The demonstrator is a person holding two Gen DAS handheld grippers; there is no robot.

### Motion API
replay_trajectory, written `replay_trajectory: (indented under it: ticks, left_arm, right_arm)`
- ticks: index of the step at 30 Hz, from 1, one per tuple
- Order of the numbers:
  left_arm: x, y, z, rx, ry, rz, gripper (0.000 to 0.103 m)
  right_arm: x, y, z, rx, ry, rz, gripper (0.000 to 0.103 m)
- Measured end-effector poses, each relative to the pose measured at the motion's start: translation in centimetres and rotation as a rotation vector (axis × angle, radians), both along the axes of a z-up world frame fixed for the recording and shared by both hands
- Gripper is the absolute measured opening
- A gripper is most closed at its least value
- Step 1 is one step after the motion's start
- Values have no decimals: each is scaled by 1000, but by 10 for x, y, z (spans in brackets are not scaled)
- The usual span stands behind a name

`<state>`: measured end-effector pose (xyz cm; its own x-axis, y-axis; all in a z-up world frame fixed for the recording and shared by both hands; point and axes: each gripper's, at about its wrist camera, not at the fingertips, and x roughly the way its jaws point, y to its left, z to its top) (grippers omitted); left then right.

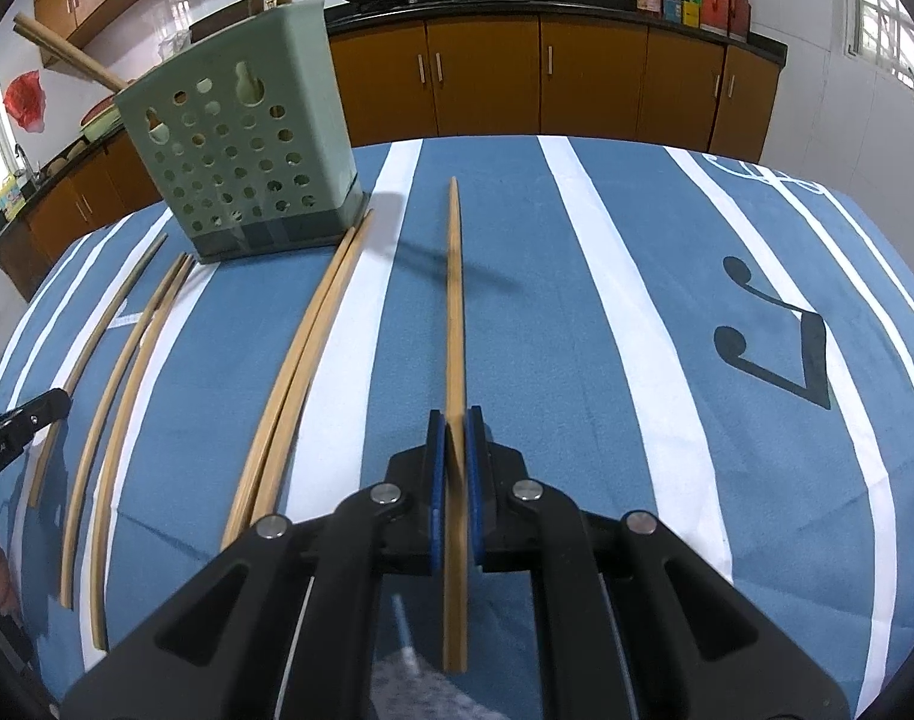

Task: Organize utensils
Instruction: 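Grasp a bamboo chopstick with the left tool while the right tool holds its chopstick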

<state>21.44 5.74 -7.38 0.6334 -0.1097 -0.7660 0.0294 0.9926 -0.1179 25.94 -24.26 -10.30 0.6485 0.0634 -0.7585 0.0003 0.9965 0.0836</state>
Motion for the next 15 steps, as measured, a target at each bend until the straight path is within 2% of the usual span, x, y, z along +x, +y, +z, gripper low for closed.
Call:
replay_trajectory:
  ticks: [15]
  left_arm:
    - [-5, -2, 0, 28, -3, -2, 7]
  right_arm:
    - [-2, 0, -1, -5, -1, -3, 8]
